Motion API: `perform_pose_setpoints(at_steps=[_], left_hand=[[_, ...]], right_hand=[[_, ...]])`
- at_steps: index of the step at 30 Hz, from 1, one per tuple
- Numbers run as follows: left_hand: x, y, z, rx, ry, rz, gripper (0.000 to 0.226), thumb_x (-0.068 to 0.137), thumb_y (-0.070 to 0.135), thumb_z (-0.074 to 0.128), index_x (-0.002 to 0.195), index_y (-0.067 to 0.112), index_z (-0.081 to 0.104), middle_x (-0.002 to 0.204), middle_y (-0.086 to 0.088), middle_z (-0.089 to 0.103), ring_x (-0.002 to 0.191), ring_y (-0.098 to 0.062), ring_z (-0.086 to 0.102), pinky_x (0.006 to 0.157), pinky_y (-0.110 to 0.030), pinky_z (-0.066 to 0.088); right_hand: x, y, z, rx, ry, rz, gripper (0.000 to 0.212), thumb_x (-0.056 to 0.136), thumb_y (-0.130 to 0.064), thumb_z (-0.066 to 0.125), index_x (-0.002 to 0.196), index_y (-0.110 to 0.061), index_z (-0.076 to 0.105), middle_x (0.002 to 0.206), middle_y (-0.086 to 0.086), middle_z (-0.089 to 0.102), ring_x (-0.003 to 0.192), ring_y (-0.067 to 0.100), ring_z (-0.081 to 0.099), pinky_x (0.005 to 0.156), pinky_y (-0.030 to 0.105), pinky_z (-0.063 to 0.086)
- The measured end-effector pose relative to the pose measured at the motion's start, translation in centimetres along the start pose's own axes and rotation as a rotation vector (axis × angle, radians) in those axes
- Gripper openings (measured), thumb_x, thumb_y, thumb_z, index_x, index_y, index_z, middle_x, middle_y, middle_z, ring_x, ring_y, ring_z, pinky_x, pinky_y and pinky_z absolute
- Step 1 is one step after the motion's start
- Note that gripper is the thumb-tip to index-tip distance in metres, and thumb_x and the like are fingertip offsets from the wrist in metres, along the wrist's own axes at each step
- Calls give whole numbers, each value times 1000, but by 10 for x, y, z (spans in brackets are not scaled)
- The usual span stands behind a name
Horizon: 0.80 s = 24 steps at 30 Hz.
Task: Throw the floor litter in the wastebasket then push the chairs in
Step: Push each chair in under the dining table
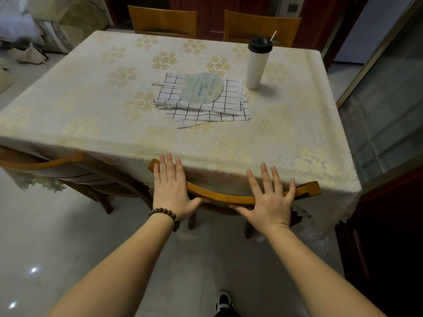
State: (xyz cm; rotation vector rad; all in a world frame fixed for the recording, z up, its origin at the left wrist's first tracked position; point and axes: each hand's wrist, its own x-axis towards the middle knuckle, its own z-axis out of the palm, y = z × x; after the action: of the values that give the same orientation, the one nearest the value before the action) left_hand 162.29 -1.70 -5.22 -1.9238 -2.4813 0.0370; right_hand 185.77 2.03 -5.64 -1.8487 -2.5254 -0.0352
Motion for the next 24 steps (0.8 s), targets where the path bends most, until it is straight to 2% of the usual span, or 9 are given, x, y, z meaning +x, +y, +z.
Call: perform_pose_setpoints(at_steps=[3, 4, 6, 8, 11, 14, 16, 20, 24], left_hand=[[-1, 5, -1, -6, -11, 0, 129, 64, 82, 48, 146, 3, -12, 154, -23, -16, 141, -37, -22, 117, -52, -6], [-3, 5, -2, -12, -19, 0, 131, 62, 86, 46, 146, 4, -13, 154, -23, -17, 140, -37, -23, 116, -52, -6], [-7, 4, -6, -77, -19, -36, 137, 56, 93, 41, 146, 6, -14, 154, -22, -19, 140, -36, -23, 115, -51, -11], [-12, 2, -9, -167, -14, -125, 143, 49, 96, 39, 146, 6, -15, 154, -21, -19, 141, -34, -23, 115, -49, -11], [-15, 3, -11, -239, -22, -204, 148, 42, 96, 36, 146, 4, -15, 154, -19, -20, 141, -30, -23, 118, -50, -1], [-19, 9, -11, -244, -14, -222, 147, 43, 97, 31, 145, 3, -16, 155, -18, -19, 143, -30, -20, 118, -48, 3], [-23, 15, -10, -230, -14, -232, 144, 46, 97, 26, 145, 1, -16, 155, -19, -19, 143, -30, -18, 118, -48, 4], [-29, 28, -12, -193, -48, -247, 141, 52, 96, 27, 144, -1, -16, 154, -21, -19, 143, -32, -17, 118, -49, 4], [-31, 31, -17, -205, -98, -250, 141, 55, 94, 36, 143, -1, -20, 153, -20, -22, 142, -32, -20, 117, -50, 1]], right_hand=[[-3, 6, -8, -10, -11, -23, 99, 68, -88, 27, 148, -31, 11, 158, 5, 3, 144, 29, -6, 109, 65, -1], [-8, 10, -13, 26, 12, -29, 102, 68, -89, 22, 149, -30, 5, 158, 6, -3, 143, 28, -13, 110, 62, -7], [-18, 28, -25, 171, 107, 49, 108, 67, -88, 26, 149, -22, 1, 157, 8, -10, 142, 26, -18, 112, 53, -13], [-25, 53, -35, 284, 136, 216, 118, 64, -89, 33, 149, -16, -5, 156, 10, -17, 141, 25, -22, 115, 48, -11], [-22, 75, -35, 373, -40, 332, 132, 55, -89, 43, 145, -16, -19, 152, 7, -30, 138, 21, -29, 116, 50, -1], [-15, 77, -30, 431, -105, 314, 131, 55, -83, 51, 145, -17, -19, 152, -1, -30, 140, 16, -25, 113, 52, 11], [-12, 81, -28, 440, -94, 302, 131, 56, -81, 53, 146, -17, -17, 153, -3, -28, 140, 16, -23, 112, 51, 13], [-12, 96, -27, 415, -96, 280, 130, 56, -82, 52, 146, -17, -17, 154, -1, -26, 140, 17, -23, 113, 50, 11], [-13, 98, -28, 350, -110, 275, 131, 55, -87, 44, 146, -14, -16, 154, 5, -26, 139, 19, -27, 116, 46, -3]])
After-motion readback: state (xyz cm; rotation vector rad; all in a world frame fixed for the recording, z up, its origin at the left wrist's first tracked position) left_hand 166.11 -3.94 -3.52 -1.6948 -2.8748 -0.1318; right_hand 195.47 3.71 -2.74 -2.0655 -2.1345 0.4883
